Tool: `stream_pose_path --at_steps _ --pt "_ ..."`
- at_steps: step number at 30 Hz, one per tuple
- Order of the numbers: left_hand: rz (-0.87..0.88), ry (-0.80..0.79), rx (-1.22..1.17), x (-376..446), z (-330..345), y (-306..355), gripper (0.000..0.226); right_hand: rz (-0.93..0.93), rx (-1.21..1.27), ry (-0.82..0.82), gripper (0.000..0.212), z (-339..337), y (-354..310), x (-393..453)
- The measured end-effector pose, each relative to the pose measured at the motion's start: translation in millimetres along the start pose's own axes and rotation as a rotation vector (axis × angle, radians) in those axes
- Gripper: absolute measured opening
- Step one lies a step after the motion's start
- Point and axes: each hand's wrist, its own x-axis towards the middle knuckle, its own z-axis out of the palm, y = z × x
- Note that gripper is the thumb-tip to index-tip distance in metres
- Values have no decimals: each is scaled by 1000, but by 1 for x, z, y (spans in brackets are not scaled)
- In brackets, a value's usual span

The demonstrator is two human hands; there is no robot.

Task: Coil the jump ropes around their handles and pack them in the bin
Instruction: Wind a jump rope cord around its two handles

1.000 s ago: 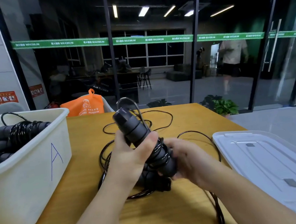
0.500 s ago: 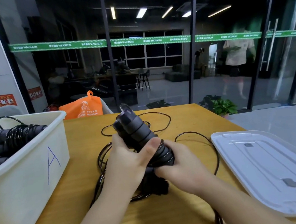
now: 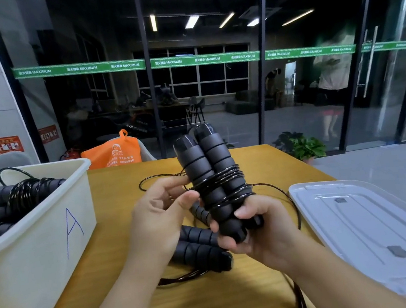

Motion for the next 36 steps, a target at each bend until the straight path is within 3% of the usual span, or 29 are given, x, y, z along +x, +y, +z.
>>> stream_pose_path --at_steps 3,5,7,10,15,19,23,25,28,33,36 --pt "-144 -164 -313 -1 -1 -3 67 89 156 -137 54 0 1 1" --pt "-175 -310 -334 -1 -4 -4 81 159 245 -226 48 -1 2 2" --pt "-171 -395 -333 -1 -6 -2 74 217 289 -299 44 -4 4 3" --pt "-241 -498 -397 -3 -7 1 46 279 332 -373 44 -7 7 5" --pt "-270 -506 -414 -4 -5 1 43 343 458 -479 49 -17 10 7" --pt "-282 -416 -443 -5 -1 2 65 284 381 -335 49 -16 6 7" --pt "-244 -243 -296 -3 2 5 55 79 -62 236 48 -9 -6 4" --pt "-227 -167 -153 -5 6 9 62 -49 -363 410 38 -12 -4 6" --pt "-236 -77 -89 -5 12 8 68 -138 -503 474 26 -12 1 9" --pt "-219 20 -53 -2 13 -4 75 -147 -826 378 38 2 6 3" --pt "-171 34 142 -8 17 -8 55 -172 -955 478 39 2 13 5"
